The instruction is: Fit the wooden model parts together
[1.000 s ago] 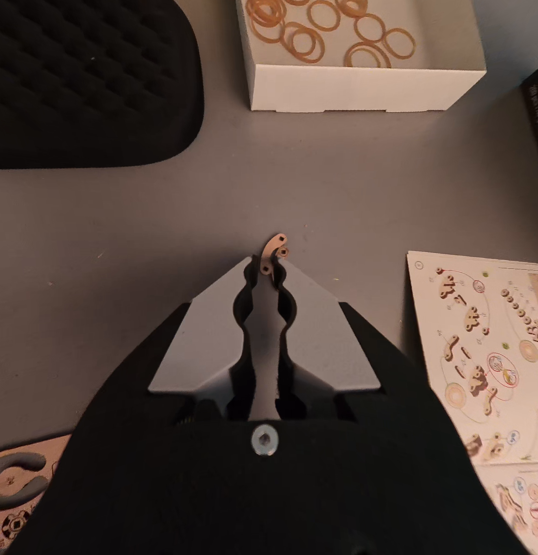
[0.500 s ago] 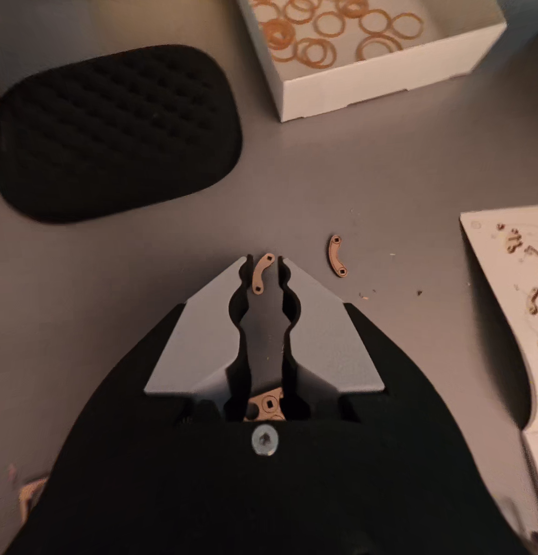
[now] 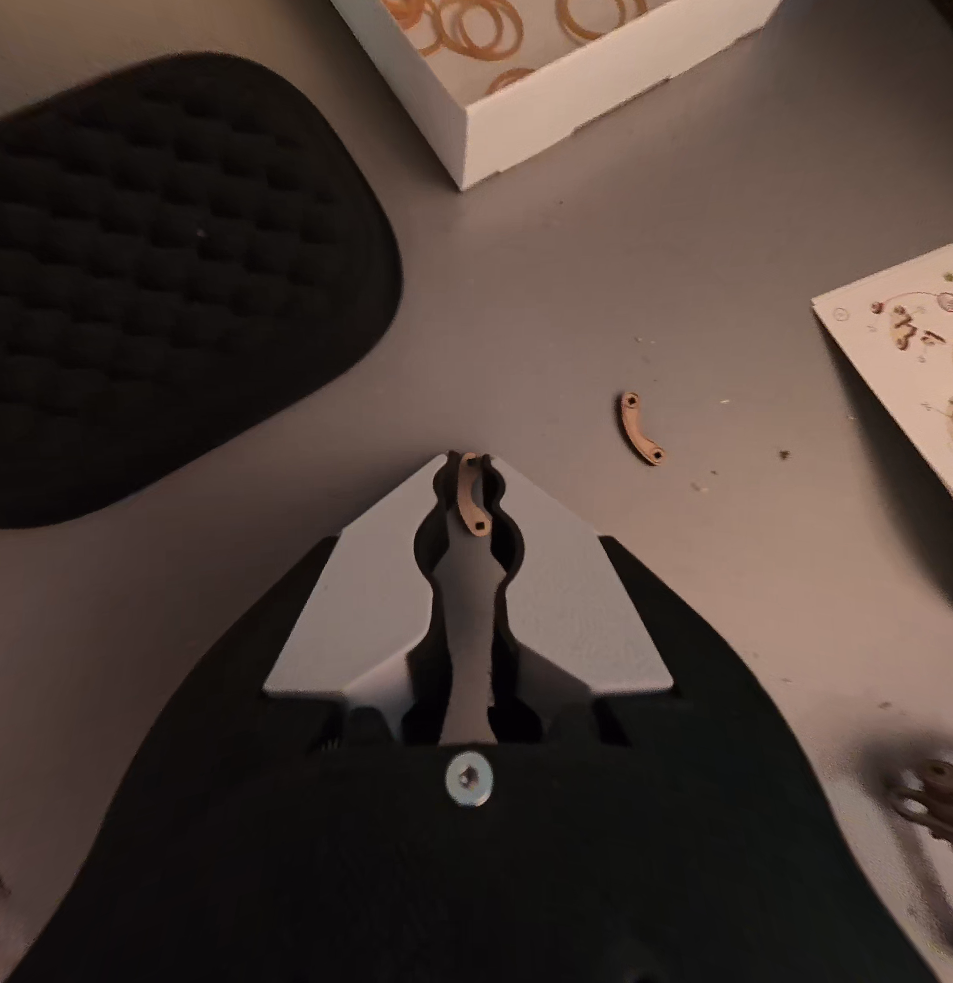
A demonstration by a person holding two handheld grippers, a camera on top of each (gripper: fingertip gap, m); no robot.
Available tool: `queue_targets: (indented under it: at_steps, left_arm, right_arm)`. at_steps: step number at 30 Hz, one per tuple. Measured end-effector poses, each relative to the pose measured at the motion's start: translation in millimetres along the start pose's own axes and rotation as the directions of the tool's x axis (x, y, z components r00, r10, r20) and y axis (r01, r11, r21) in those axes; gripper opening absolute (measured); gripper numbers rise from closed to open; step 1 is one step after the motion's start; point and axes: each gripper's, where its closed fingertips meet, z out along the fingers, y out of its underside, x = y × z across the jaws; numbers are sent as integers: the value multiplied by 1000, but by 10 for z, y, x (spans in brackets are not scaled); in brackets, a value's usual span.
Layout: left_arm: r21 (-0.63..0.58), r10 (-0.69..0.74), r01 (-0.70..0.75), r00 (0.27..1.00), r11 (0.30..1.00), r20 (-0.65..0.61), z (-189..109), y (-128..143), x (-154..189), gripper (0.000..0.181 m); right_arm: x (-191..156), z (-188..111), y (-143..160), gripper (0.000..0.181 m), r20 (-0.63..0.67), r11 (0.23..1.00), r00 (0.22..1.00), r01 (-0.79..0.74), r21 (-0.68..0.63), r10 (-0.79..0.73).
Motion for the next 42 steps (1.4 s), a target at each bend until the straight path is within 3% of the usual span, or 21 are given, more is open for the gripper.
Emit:
queue_targets:
  at_steps: [1,4,6,9,12,14,15,20,26,29,32,34,39,42]
  left_arm:
    - [-2,1,-1,1000,1000,0,3,4,1,3]
    - [-3,7,-7,1000,1000,2,2,2,3,2]
    - [0,8,-8,1000,1000,5,-7,-8,-1,3]
    - [3,8,-8,1000,1000,8,-18,-18,-11,2]
    - [0,9,-9,1000,1000,8,-15,-12,-14,3]
    - [-2,10,-10,1000,1000,7,-10,-6,-15,3]
    - [-2,10,-10,1000,1000,6,-9,-6,-15,3]
    - [-3,11,-11,1000,1000,6,-8,-6,-6,2]
    - [-3,20,-20,1000,1000,-7,-2,-10,48,3]
    - [1,16,-16,1000,1000,-15,-2,-19,59,2]
    - [7,13,-13,1000,1000,-21,-5,-33,64,2]
    - [10,11,-10,1000,1000,-25,-8,-39,77,2]
    - [10,28,-28,999,1000,-34,-8,-54,130,2]
    - [14,18,-17,999,1000,-37,-10,-59,124,3]
  right_arm:
    - [-57,-10,-39,6,31,999,999,-17,27,16]
    - [-209,-89,-203,6,160,980,979,-151,131,129]
    - [-320,-191,-338,6,320,926,912,-327,188,257]
    - [-392,-357,-468,6,573,775,700,-609,168,425]
    - [-302,-541,-517,5,731,603,478,-789,116,486]
    - [-209,-605,-490,5,764,526,401,-845,96,505]
    - [-196,-586,-444,5,753,524,399,-847,86,522]
    - [-443,-445,-231,6,685,636,442,-770,-41,579]
    - [-142,-346,87,15,435,772,701,-635,21,565]
    - [-103,-473,53,16,394,870,825,-481,110,406]
    - [-284,-502,37,18,359,975,925,-178,130,121]
    - [-360,-422,75,22,303,993,952,-71,100,37]
    - [-459,-220,68,17,245,974,953,-204,95,176]
    - [-445,-189,60,12,176,993,983,-58,100,40]
